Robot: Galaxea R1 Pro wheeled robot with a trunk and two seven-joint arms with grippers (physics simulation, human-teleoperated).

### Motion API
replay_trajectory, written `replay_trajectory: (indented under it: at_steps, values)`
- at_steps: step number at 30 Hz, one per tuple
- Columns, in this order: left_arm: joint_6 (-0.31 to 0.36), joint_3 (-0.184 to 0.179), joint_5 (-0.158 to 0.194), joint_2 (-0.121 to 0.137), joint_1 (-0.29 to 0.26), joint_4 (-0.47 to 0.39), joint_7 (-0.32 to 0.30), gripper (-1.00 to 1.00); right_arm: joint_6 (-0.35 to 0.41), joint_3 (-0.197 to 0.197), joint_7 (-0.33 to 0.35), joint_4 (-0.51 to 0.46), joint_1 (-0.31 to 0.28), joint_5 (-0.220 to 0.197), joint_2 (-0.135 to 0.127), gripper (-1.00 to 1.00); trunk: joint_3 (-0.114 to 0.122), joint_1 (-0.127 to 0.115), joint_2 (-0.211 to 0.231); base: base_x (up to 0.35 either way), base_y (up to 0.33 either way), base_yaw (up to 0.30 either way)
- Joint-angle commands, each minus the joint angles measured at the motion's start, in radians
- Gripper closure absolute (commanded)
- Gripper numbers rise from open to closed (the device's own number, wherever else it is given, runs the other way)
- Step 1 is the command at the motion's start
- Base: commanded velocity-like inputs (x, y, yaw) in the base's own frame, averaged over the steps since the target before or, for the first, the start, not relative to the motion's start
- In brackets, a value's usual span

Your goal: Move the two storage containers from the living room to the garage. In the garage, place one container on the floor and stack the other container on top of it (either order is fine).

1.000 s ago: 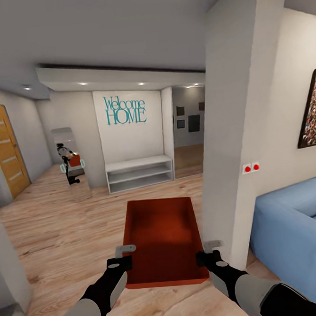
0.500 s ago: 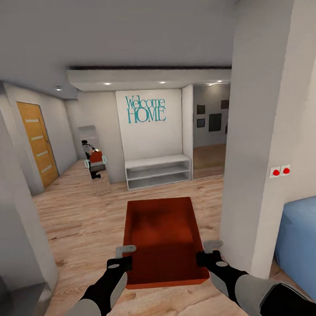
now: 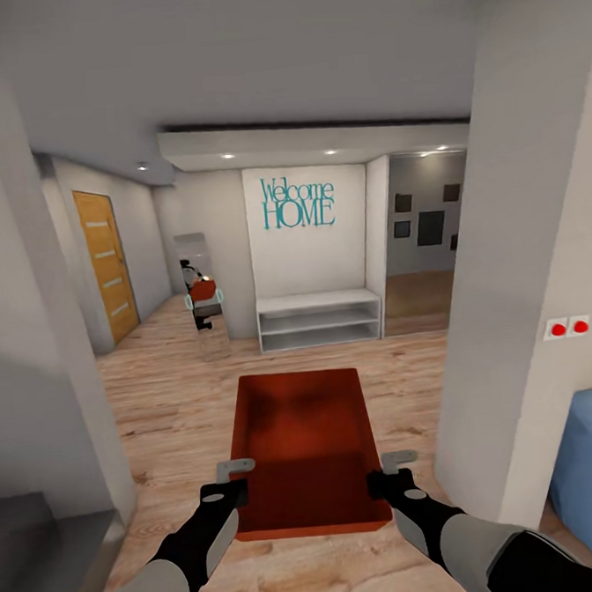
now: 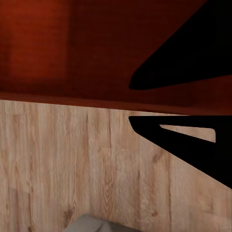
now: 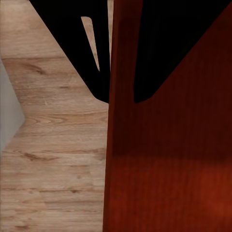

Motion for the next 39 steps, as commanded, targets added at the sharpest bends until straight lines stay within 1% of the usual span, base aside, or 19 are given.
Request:
replay_trajectory:
  at_steps: [1, 9, 39]
  values:
    - [-0.041, 0.038, -0.019, 0.001, -0.001, -0.004, 0.015, 1.0, -0.004, -0.012, -0.003, 0.019, 0.0, -0.011, 0.0, 1.0, 0.0, 0.0, -0.001, 0.084, 0.0, 0.003]
    - [-0.041, 0.038, -0.018, 0.002, -0.001, -0.003, 0.014, 1.0, -0.004, -0.012, -0.004, 0.019, 0.0, -0.011, 0.001, 1.0, 0.0, 0.0, -0.001, 0.226, 0.0, 0.001]
    - [-0.04, 0.038, -0.018, 0.003, -0.001, -0.003, 0.013, 1.0, -0.003, -0.012, -0.006, 0.019, 0.0, -0.011, 0.001, 1.0, 0.0, 0.0, -0.001, 0.319, 0.0, 0.0]
